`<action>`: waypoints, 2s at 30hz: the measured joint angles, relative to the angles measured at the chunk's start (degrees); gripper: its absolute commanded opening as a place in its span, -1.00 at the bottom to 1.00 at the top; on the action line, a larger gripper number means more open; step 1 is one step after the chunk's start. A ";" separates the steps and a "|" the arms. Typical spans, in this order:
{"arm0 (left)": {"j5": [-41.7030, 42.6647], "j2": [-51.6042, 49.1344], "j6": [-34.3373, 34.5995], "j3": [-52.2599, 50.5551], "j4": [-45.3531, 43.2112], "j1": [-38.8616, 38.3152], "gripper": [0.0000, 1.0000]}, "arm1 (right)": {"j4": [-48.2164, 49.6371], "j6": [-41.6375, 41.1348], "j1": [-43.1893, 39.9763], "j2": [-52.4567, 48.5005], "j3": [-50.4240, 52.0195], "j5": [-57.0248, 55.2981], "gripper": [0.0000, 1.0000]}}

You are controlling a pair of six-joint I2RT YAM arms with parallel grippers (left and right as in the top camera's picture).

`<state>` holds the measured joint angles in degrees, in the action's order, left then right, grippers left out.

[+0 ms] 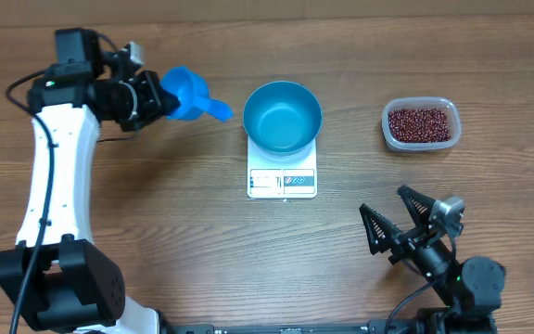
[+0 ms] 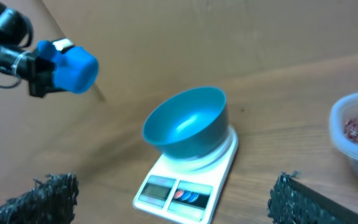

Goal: Scoop item into bowl and weigh 150g on scale
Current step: 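Grasp the blue scoop with the left gripper and lift it, then carry the scoop over the bowl toward the right gripper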

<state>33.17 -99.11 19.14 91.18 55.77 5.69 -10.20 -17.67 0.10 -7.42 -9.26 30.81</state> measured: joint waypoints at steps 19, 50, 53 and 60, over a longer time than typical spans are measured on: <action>-18.34 0.00 20.02 0.00 0.92 -18.03 -0.92 | -25.51 -6.16 0.00 -56.46 -46.71 19.54 0.88; -25.22 0.00 33.70 0.04 10.69 -29.35 -0.91 | -6.93 -32.79 21.35 -68.74 -46.84 4.31 -0.46; -23.17 0.00 33.73 0.04 10.67 -29.35 -0.92 | -6.91 -33.11 21.35 -68.74 -46.84 4.15 -0.54; -19.06 0.00 33.86 0.04 10.67 -29.35 -0.92 | -6.08 -33.51 21.35 -68.74 -46.84 3.87 -0.58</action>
<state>14.11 -99.11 52.99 91.22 66.43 -23.66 -16.27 -51.18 21.45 -76.16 -56.10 34.68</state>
